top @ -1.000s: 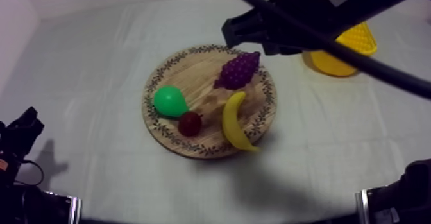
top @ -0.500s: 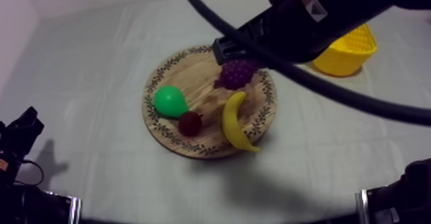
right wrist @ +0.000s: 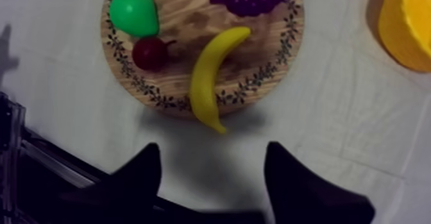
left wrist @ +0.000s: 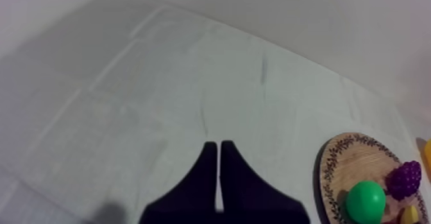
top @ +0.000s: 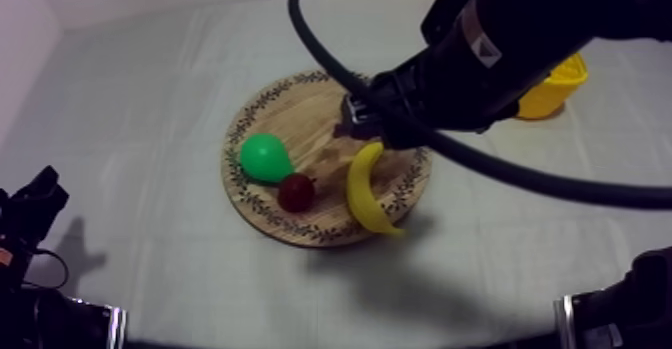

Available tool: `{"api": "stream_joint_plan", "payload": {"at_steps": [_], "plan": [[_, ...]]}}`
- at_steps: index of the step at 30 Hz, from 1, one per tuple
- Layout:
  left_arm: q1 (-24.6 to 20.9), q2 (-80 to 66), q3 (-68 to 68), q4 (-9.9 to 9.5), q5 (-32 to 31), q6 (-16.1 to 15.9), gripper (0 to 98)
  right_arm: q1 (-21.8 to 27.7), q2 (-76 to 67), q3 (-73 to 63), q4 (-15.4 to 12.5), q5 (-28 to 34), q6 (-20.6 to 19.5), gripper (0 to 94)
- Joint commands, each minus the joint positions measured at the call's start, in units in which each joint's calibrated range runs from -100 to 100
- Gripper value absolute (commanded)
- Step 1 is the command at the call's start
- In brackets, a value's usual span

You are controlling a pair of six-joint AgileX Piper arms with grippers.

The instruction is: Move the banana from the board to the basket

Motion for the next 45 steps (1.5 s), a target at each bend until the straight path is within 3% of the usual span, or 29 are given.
{"api": "stream_joint_plan", "payload": {"at_steps": [1,15,27,45], "plan": [[0.0,0.0,0.0,0.03,0.0,0.0,0.1,-0.1,0.0,0.5,-0.2,0.2,-0.2,58.4],[0.0,0.0,0.0,0.03,0.0,0.0,0.1,0.1,1.5,1.7,-1.8,-0.8,-0.6,62.7],[0.0,0.0,0.0,0.03,0.0,0.0,0.1,1.8,8.5,5.1,-3.2,-11.7,-0.8,62.3],[0.0,0.0,0.0,0.03,0.0,0.0,0.1,4.6,27.0,4.3,-2.9,-24.3,-0.5,61.3]]}}
